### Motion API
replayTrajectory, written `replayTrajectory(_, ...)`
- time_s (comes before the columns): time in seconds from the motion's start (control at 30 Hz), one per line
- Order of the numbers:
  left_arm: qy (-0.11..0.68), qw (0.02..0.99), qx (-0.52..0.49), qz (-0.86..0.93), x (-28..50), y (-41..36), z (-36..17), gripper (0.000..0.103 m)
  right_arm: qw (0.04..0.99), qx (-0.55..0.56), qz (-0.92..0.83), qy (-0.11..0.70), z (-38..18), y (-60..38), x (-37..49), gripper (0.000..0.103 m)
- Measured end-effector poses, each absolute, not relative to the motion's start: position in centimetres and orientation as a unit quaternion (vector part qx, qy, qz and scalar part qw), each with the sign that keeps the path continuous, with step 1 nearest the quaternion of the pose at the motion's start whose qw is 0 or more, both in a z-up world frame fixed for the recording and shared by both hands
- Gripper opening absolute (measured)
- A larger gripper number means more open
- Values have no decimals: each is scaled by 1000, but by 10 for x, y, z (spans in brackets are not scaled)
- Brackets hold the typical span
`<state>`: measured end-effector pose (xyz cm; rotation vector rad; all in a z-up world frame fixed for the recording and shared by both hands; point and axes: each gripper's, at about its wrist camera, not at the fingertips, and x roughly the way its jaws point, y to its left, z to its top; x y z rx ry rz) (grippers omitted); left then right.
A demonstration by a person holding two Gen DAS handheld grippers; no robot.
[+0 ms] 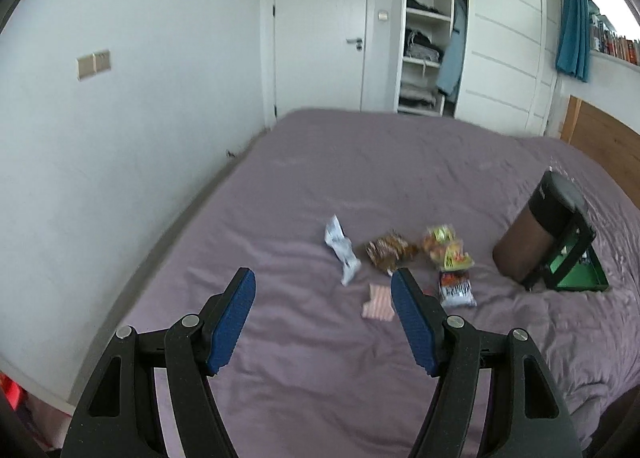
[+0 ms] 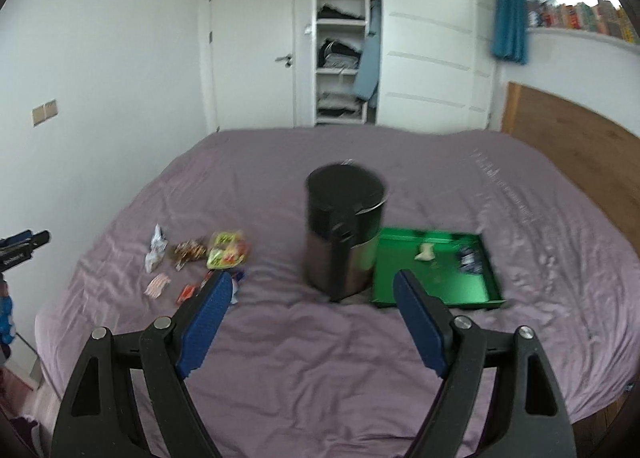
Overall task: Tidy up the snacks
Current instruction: 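Move both open tools back toward the remaining snacks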
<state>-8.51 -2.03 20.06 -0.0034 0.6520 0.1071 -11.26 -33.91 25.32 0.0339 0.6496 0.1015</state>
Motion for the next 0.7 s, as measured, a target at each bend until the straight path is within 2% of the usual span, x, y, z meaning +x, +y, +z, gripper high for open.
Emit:
replayTrajectory(0.4,417,908,12,-45,-21,-94,93,65,902,28,118,414,144,-281,-35,73)
replayTrajectory(0.7,471,880,20,-51,39,-114,39,62,879,42,143,454,87,-258,13,73)
